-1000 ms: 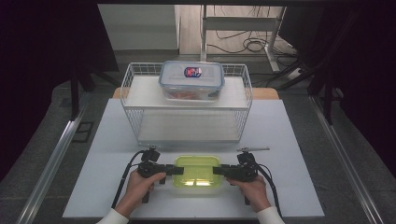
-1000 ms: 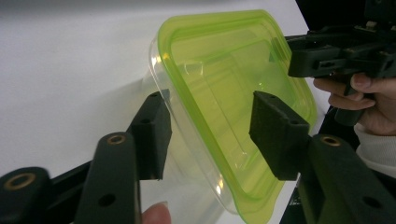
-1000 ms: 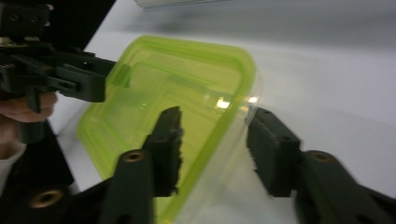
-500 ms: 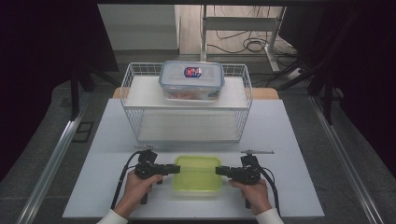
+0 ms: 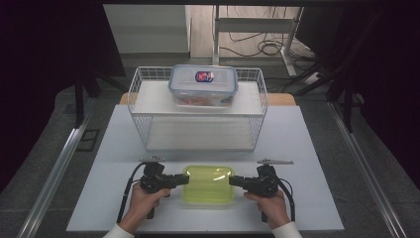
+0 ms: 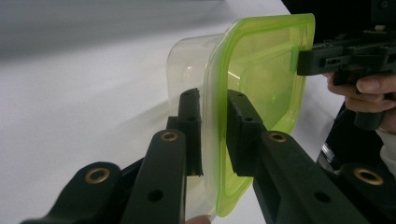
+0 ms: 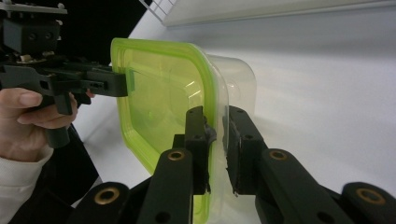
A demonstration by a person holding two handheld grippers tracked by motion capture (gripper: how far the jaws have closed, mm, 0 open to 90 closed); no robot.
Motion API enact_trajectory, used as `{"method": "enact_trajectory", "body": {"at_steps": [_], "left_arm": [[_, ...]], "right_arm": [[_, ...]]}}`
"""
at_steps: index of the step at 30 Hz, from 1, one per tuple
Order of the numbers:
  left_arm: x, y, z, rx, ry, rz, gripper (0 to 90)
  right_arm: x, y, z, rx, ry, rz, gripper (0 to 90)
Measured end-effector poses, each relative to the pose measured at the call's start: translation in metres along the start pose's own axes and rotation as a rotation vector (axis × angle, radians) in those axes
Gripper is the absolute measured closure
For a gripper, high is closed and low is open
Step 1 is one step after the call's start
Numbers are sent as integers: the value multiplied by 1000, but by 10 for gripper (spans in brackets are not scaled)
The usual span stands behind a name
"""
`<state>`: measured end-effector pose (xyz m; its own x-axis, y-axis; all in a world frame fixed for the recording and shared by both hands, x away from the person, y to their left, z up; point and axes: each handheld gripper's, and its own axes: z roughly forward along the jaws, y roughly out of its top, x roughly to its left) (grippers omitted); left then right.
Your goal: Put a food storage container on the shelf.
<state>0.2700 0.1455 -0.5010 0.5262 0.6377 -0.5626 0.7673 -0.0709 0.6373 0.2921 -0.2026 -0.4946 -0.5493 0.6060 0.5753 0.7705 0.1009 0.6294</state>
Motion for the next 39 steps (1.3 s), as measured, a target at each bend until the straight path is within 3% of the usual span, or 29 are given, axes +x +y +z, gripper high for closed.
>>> {"method": "enact_trajectory", "body": {"at_steps": [7,39], "left_arm": [[-2,0,-6,-18,-16,30,776],[-17,4,-25,-82,-34,82,775]], "right_arm": [[5,1,-2,-13,-7,-56,791],[28,8,-18,-110,-7,-170,791]]}}
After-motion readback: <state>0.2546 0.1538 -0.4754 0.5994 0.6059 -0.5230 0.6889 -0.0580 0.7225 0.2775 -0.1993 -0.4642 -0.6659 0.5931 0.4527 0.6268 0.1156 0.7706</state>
